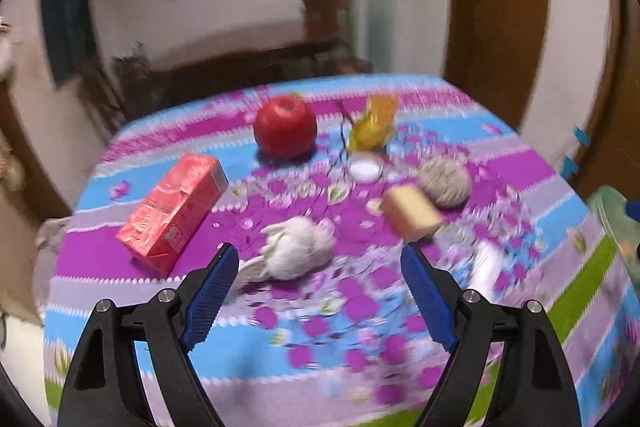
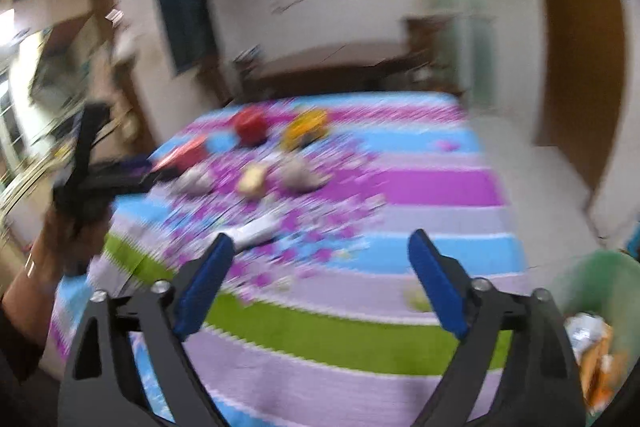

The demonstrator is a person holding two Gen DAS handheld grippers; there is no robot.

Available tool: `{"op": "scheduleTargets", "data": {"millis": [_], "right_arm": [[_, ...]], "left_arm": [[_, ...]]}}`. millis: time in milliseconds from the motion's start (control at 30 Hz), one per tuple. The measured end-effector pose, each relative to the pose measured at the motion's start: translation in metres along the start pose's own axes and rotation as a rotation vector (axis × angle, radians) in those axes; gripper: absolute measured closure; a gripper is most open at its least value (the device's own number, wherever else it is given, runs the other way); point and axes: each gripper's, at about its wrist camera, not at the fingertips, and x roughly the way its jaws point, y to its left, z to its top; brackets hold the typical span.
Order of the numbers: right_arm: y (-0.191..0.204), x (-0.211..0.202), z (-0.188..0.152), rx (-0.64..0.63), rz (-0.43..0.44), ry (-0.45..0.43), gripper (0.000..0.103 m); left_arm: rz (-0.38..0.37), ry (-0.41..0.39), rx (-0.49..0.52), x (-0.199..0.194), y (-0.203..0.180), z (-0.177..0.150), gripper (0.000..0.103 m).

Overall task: Collect trash
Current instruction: 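Move both tools back toward the table, then grasp the white tissue ball with the left tool while the right tool grasps the white rope bundle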

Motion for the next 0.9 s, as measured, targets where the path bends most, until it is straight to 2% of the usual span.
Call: {"op": "scheduleTargets", "data": {"millis": [67, 167, 267, 433, 467, 600, 667, 733, 800, 867, 900], "right_arm": [[0.02, 0.022, 0.0, -0.087, 0.057, 0.063, 0.006], [0.042, 0.052, 0.002, -0.156, 0.09, 0.136, 0.005], [0.051, 0.078, 0.013, -0.065, 0.125, 0.196, 0.005], [0.068, 0.113, 0.028, 0.104, -0.047, 0.231, 0.005], [0.075, 0.123, 0.029, 0.127, -0.11, 0.249, 0.005], [0.1, 0.143, 0.023, 0.016, -0.259, 0.308, 0.005], [0.108, 0.144, 0.014, -0.061, -0.308, 0.336, 0.006], [0.102, 0.143, 0.007, -0.078, -0.33, 0.34, 0.006], [0.084, 0.132, -0.001, -0.029, -0.307, 0.352, 0.016], [0.066, 0.119, -0.007, 0.038, -0.275, 0.358, 0.019], [0.058, 0.113, -0.01, 0.057, -0.275, 0.353, 0.024]], "left_arm": [[-0.019, 0.023, 0.021, 0.014, 0.018, 0.004, 0.02], [-0.039, 0.022, 0.053, 0.031, 0.028, 0.009, 0.02], [-0.05, -0.002, 0.049, 0.046, 0.033, 0.016, 0.02], [-0.089, 0.06, 0.043, 0.082, 0.036, 0.018, 0.02], [-0.081, 0.08, 0.06, 0.091, 0.032, 0.016, 0.02], [-0.075, 0.12, 0.099, 0.104, 0.024, 0.009, 0.02], [-0.089, 0.126, 0.092, 0.104, 0.024, 0.008, 0.028], [-0.087, 0.127, 0.084, 0.103, 0.026, 0.006, 0.035], [-0.099, 0.122, 0.085, 0.1, 0.027, 0.004, 0.046], [-0.11, 0.12, 0.083, 0.097, 0.027, 0.003, 0.053], [-0.115, 0.119, 0.083, 0.096, 0.026, 0.002, 0.055]]}}
